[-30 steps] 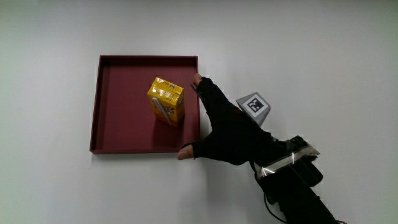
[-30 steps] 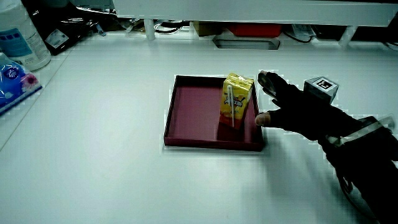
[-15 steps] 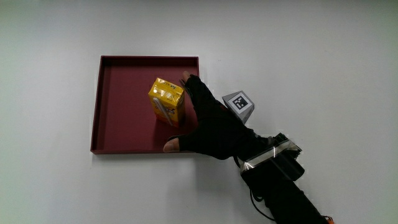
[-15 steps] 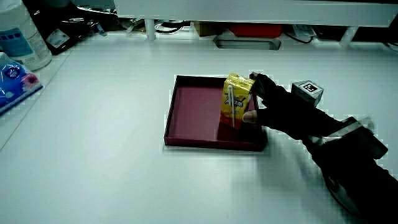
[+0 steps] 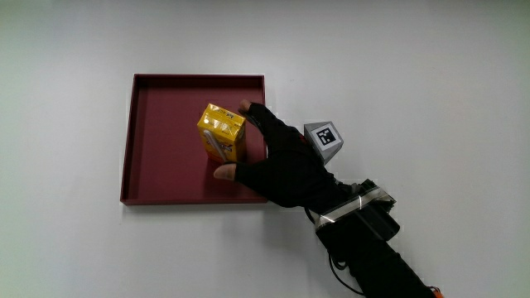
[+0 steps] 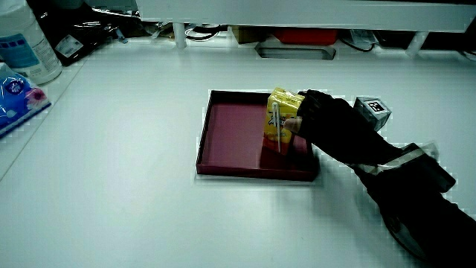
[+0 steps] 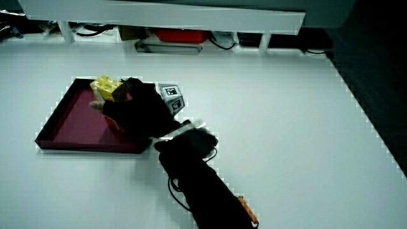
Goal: Place ice redtea
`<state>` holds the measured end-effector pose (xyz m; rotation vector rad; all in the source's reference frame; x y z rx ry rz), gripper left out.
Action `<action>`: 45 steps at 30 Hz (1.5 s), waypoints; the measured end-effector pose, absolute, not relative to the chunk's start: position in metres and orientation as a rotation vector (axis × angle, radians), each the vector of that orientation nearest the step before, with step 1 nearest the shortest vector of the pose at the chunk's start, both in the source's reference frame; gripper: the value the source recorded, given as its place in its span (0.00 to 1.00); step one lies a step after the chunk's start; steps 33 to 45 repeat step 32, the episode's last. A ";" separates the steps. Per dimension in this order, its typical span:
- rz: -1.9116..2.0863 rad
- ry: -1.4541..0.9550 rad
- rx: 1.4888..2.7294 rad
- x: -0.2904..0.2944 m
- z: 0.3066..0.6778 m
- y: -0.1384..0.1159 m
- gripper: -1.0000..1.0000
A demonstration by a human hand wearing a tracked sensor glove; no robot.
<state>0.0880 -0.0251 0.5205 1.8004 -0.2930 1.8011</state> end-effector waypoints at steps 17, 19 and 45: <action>1.964 -0.109 1.923 0.091 0.521 -0.017 0.05; 1.967 -0.125 1.937 0.091 0.518 -0.016 0.02; 2.083 -0.201 1.917 0.098 0.503 -0.017 0.00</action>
